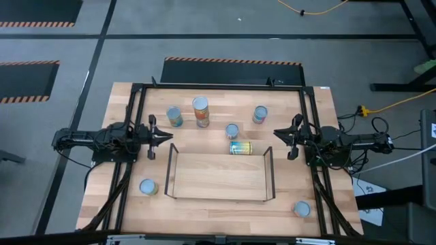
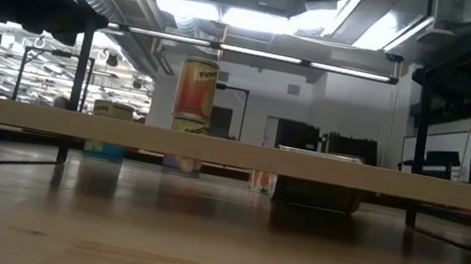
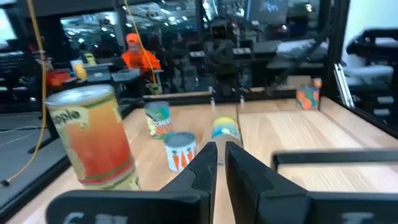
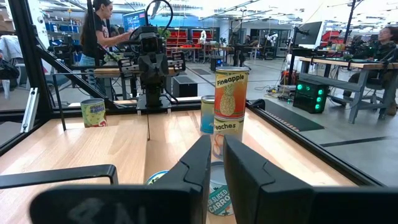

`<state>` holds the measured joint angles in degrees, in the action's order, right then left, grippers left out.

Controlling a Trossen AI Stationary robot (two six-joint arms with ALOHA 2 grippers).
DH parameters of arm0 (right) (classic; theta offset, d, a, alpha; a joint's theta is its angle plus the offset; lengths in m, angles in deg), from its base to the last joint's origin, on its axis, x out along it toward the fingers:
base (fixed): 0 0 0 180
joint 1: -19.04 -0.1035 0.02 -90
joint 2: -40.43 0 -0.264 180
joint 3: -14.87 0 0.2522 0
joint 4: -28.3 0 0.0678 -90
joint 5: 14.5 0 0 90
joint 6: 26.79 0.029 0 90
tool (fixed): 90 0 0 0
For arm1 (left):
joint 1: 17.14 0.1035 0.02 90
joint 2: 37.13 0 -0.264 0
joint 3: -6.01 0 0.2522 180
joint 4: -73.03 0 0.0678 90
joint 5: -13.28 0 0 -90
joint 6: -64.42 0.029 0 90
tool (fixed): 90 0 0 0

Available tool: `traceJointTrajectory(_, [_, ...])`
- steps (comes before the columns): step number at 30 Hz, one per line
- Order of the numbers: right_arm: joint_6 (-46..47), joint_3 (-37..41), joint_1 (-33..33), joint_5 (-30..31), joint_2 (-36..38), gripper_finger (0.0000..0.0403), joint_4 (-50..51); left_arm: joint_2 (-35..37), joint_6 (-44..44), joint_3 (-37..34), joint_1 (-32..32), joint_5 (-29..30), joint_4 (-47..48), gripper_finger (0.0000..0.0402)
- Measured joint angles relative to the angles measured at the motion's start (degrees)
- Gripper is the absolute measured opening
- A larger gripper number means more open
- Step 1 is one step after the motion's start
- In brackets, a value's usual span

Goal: Pick and place cans onto a shelf
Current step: Put the yellow blue canned tomatoes on the shelf

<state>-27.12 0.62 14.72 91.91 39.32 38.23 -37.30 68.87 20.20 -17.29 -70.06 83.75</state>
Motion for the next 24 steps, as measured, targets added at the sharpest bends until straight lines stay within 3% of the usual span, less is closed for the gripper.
traceJointTrajectory(5, [-0.1, 0.0, 0.0, 0.0, 0.0, 0.0048, 0.0, 0.0, -4.8, 0.0, 0.0, 4.9, -2.5, 0.0028])
traceJointTrajectory(9, [-0.1, 0.0, 0.0, 0.0, 0.0, 0.0048, 0.0, 0.0, -7.2, 0.0, 0.0, 5.3, -3.8, 0.0033])
traceJointTrajectory(17, [-0.1, 0.0, 0.0, 0.0, 0.0, 0.0049, 0.0, 0.0, -10.3, 0.0, 0.0, 6.3, -4.1, 0.0095])
traceJointTrajectory(24, [-0.1, 0.0, 0.0, 0.0, 0.0, 0.0049, 0.0, 0.0, -10.3, 0.0, 0.0, 9.6, -4.2, 0.0108])
